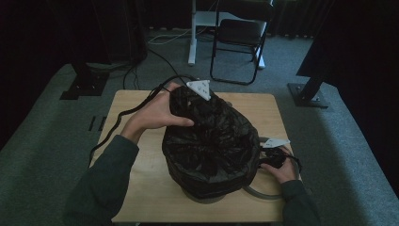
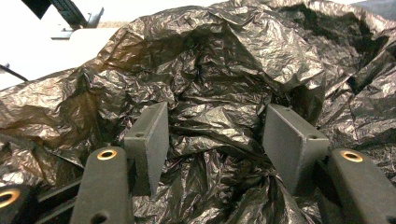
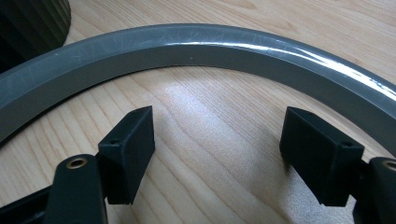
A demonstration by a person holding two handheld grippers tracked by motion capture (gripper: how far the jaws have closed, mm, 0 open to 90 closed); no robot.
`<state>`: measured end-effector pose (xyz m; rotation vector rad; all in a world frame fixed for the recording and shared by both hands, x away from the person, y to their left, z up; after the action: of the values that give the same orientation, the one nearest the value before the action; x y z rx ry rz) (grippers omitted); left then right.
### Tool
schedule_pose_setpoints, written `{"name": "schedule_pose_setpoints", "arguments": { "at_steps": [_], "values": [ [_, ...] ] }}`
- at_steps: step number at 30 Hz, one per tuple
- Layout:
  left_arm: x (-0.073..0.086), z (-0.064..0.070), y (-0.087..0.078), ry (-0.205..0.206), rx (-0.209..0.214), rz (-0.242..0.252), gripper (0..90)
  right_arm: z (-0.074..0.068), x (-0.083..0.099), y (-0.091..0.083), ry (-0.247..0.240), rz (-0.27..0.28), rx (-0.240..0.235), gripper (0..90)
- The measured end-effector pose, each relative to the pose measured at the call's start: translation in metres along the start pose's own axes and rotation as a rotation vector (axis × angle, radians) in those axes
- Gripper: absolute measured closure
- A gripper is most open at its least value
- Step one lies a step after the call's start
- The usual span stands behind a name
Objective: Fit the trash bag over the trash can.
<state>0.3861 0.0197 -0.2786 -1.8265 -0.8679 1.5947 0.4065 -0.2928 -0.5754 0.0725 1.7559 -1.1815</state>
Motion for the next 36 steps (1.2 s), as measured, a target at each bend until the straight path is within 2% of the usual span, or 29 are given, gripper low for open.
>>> {"name": "schedule_pose_setpoints", "arguments": {
  "at_steps": [5, 8, 11, 13, 18, 21, 24, 25, 28, 30, 32, 36],
  "values": [
    [0.002, 0.004, 0.010, 0.016, 0.024, -0.036, 41.8, 0.000, 0.000, 0.000, 0.001, 0.000, 0.000, 25.7],
    [0.007, 0.006, 0.017, 0.008, 0.074, -0.042, 41.8, 0.000, 0.000, 0.000, 0.001, -0.001, 0.000, 25.7],
    [0.013, 0.007, 0.023, 0.015, 0.076, -0.080, 41.8, 0.000, 0.000, 0.000, 0.001, 0.000, -0.001, 25.7],
    [0.013, 0.008, 0.024, 0.016, 0.081, -0.083, 41.8, 0.000, 0.000, 0.000, 0.001, 0.000, -0.001, 25.7],
    [0.014, 0.009, 0.017, 0.023, 0.081, -0.039, 41.1, 0.000, 0.000, 0.000, 0.001, 0.000, 0.000, 25.7],
    [0.014, 0.010, 0.005, 0.027, 0.074, 0.015, 40.0, 0.000, 0.000, 0.000, 0.001, 0.000, 0.000, 25.7],
    [0.014, 0.009, -0.008, 0.027, 0.045, 0.067, 39.2, 0.000, 0.000, 0.000, 0.001, 0.000, 0.000, 25.7],
    [0.014, 0.009, -0.008, 0.027, 0.045, 0.067, 39.2, 0.000, 0.000, 0.000, 0.001, 0.000, 0.000, 25.7],
    [0.014, 0.003, -0.024, 0.016, -0.021, 0.136, 38.5, 0.000, 0.000, 0.000, 0.001, 0.000, 0.000, 25.7],
    [0.013, -0.004, -0.033, -0.005, -0.087, 0.197, 38.5, 0.000, 0.000, 0.000, 0.001, -0.001, 0.000, 25.7],
    [0.013, -0.011, -0.040, -0.032, -0.133, 0.250, 38.5, 0.000, 0.000, 0.000, 0.001, 0.000, 0.000, 25.7],
    [0.013, -0.025, -0.047, -0.086, -0.197, 0.303, 38.4, 0.000, 0.000, 0.000, 0.001, 0.000, 0.000, 25.7]
  ]
}}
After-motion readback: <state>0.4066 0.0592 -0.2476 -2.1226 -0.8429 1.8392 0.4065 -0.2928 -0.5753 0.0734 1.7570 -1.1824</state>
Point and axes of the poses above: each handheld gripper's, and its own axes: y roughly forward along the jaws, x roughly out of its underside, z roughly to its right, the point moved 4 cm from there along y, roughly forward along the jaws, and after that the axes turned 3 degrees about y, right-handed, at the moved point
